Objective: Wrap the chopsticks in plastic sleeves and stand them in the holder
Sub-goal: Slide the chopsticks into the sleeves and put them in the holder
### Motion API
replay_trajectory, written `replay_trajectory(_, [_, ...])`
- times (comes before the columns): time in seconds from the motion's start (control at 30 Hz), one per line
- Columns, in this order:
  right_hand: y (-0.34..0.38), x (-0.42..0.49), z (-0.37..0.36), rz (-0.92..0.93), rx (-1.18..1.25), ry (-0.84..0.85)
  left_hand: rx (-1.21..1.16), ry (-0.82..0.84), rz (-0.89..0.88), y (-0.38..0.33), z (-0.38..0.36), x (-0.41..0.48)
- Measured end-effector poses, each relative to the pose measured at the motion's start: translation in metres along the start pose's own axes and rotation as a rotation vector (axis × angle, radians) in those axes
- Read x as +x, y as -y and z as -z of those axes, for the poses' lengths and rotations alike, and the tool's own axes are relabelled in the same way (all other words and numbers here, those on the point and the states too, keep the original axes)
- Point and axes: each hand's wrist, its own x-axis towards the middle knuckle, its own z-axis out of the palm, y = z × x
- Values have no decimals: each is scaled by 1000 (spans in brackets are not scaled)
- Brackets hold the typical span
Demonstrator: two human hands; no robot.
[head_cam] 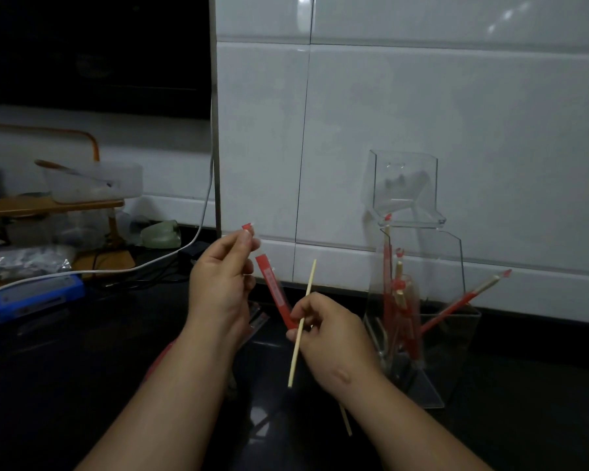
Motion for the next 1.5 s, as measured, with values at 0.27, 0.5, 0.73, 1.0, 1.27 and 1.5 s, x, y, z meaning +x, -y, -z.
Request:
replay_trajectory(0.27, [4,-2,3,50,-13,-56,108,30,-94,-2,-1,-2])
replay_trajectory(0.5, [6,-3,7,333,207,-297,282,-14,-266,-4,-3,-9])
replay_trajectory(0.73, [15,-15,13,593,374,-500,395,33,-331,-3,-9,-17])
replay_trajectory(1.0, [24,-24,22,679,394,-561,422,45,-339,5,-8,-12])
replay_trajectory(1.27, [25,-24,21,669,405,-535,462,51,-329,6,-8,-12])
replay_trajectory(1.5, [23,-23,22,667,372,-539,523,55,-362,5,-7,-14])
